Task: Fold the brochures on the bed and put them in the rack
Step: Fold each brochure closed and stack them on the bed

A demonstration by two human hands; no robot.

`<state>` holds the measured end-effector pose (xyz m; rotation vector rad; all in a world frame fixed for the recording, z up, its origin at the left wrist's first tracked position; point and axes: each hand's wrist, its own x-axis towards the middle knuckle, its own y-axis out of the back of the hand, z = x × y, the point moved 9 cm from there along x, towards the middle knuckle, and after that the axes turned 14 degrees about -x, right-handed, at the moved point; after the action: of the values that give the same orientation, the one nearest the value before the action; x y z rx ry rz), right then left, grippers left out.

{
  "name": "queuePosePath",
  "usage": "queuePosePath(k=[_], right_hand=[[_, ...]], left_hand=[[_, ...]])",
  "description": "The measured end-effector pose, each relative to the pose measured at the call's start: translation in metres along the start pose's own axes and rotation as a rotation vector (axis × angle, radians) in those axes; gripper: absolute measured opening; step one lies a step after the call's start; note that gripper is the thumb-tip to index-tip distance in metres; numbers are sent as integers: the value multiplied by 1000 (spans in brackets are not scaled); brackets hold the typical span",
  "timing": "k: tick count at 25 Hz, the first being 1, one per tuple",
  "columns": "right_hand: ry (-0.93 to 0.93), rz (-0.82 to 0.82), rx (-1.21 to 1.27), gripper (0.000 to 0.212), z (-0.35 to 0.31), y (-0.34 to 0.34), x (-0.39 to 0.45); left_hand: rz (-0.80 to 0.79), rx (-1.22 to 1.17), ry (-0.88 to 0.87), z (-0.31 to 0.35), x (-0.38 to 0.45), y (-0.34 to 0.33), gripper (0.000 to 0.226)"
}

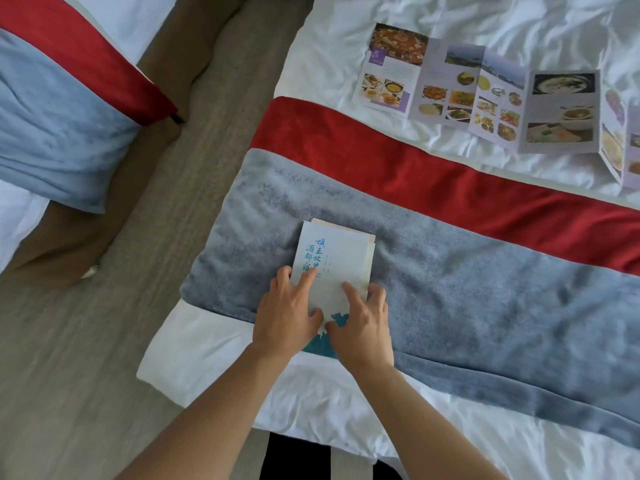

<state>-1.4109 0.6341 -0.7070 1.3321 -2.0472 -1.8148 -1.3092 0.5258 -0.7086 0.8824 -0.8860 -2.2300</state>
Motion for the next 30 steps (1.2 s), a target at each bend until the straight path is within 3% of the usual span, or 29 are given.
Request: queuePosePath(k=[6,11,20,25,30], right_hand=[[-31,19,-25,69,2,-4,4],[71,50,-297,79,-7,-7,9],[111,-13,-330,71,-7,-8,24],[137,20,-248,59,9,30,33],[77,105,-215,53,74,95,55]], left_hand=[[-8,25,-68,0,5,-4,71],[-6,91,-89,2,7,-9,70],[-20,173,-7,7,13,-19,70],[26,234,-76,50,26,-14,54],[-28,124,-141,133,59,-42,58]])
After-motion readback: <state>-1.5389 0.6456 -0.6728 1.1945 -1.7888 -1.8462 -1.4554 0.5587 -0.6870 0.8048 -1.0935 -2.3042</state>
